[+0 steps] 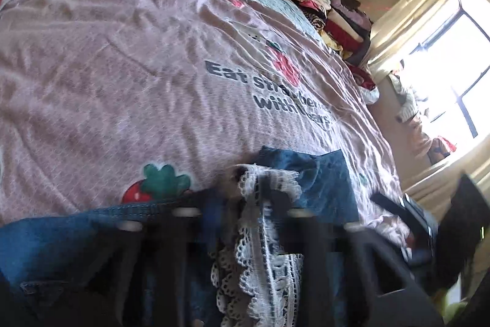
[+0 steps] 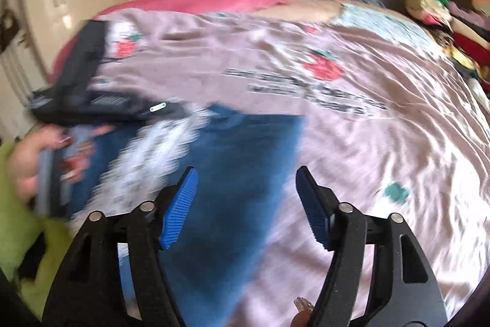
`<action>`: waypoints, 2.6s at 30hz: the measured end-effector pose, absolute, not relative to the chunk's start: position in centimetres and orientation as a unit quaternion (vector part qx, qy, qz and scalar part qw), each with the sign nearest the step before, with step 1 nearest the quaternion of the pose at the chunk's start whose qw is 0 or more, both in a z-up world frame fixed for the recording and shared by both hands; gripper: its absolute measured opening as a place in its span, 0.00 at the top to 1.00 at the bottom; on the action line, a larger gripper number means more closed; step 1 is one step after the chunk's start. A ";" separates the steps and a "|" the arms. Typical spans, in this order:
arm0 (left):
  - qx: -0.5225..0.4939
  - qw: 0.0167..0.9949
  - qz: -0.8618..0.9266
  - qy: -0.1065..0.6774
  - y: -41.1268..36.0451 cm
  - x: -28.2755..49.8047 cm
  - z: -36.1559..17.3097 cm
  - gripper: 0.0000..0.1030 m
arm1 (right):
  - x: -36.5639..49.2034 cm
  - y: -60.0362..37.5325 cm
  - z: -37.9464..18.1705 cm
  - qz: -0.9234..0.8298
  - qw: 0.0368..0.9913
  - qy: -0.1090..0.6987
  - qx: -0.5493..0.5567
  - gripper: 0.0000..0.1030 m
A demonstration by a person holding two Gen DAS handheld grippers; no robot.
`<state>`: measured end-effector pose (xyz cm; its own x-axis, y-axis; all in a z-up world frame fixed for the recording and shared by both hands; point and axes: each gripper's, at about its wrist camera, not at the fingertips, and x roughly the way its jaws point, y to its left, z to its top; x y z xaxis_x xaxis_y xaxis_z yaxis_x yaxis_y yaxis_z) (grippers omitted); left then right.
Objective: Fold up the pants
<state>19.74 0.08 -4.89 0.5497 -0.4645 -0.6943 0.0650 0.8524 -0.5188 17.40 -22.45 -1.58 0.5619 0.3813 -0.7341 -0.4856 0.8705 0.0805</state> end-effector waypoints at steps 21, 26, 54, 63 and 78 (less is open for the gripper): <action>-0.218 0.882 -0.096 0.407 3.5 15.6 -2.8 0.42 | 19.0 -20.4 -2.7 0.235 0.884 0.399 -0.067 0.32; -0.202 0.890 -0.098 0.397 3.2 13.2 -1.1 0.31 | 16.4 -21.5 -0.9 0.241 0.893 0.377 -0.054 0.26; -0.193 0.873 -0.115 0.433 0.6 2.9 -1.7 0.29 | 6.8 -21.8 -0.6 0.309 0.873 0.365 -0.093 0.18; -0.169 0.847 -0.132 0.487 -3.3 3.5 -4.8 0.31 | 5.8 -22.1 -2.4 0.321 0.860 0.386 -0.091 0.26; -0.132 0.861 -0.117 0.477 -1.8 2.7 -5.1 0.75 | 5.6 -19.7 -3.6 0.338 0.840 0.409 -0.116 0.38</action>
